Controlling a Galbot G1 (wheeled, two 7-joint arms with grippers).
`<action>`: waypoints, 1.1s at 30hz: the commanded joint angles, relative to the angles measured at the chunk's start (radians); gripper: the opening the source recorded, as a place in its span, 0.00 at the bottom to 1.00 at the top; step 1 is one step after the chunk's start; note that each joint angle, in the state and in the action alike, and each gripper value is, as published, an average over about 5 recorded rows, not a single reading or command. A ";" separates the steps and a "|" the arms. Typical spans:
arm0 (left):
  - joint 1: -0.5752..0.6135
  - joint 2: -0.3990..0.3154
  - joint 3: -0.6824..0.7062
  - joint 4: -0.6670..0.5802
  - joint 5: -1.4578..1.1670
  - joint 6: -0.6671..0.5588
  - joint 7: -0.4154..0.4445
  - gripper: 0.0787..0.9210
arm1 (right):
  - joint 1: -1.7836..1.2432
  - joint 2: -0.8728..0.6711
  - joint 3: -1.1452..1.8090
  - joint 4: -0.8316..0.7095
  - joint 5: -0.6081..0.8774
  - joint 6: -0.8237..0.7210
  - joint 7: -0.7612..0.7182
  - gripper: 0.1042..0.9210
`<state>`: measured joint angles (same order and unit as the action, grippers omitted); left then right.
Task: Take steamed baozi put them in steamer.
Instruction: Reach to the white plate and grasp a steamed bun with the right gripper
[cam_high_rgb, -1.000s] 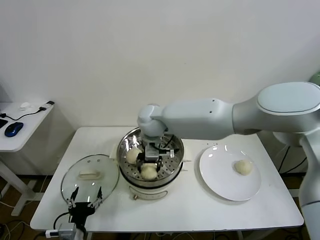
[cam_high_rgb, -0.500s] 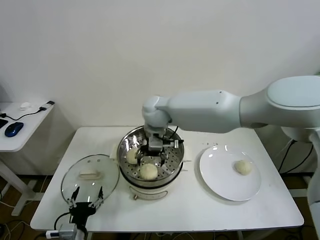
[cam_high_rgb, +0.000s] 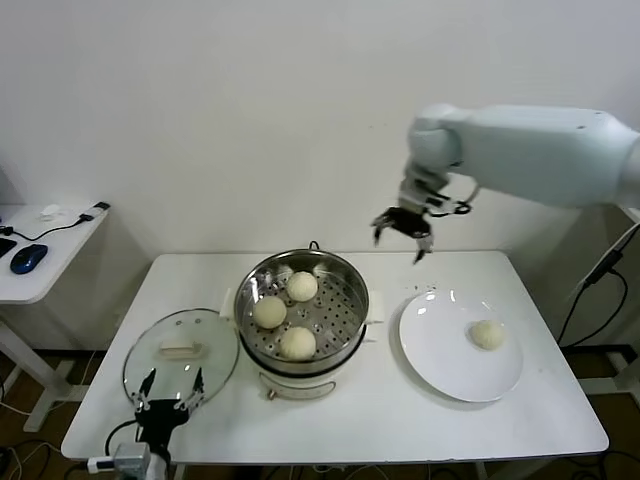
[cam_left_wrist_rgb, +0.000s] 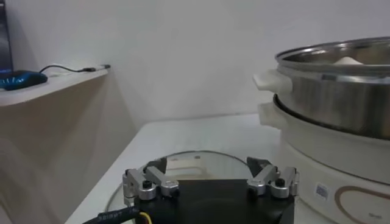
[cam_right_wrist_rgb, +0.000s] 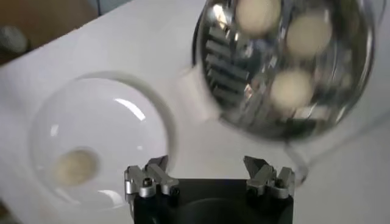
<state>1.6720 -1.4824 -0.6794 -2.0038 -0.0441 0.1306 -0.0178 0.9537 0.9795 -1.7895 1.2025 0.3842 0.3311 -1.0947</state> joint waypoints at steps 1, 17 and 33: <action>0.002 0.002 0.002 0.000 -0.002 -0.001 -0.001 0.88 | -0.066 -0.350 -0.088 -0.024 0.040 -0.271 0.008 0.88; 0.002 -0.018 -0.021 0.018 0.002 0.001 0.005 0.88 | -0.593 -0.347 0.316 -0.181 -0.091 -0.380 0.090 0.88; 0.012 -0.028 -0.020 0.036 0.016 -0.008 0.000 0.88 | -0.730 -0.233 0.447 -0.325 -0.141 -0.383 0.127 0.88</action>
<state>1.6881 -1.5130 -0.6963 -1.9693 -0.0255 0.1214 -0.0180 0.3199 0.7230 -1.4212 0.9387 0.2677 -0.0307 -0.9827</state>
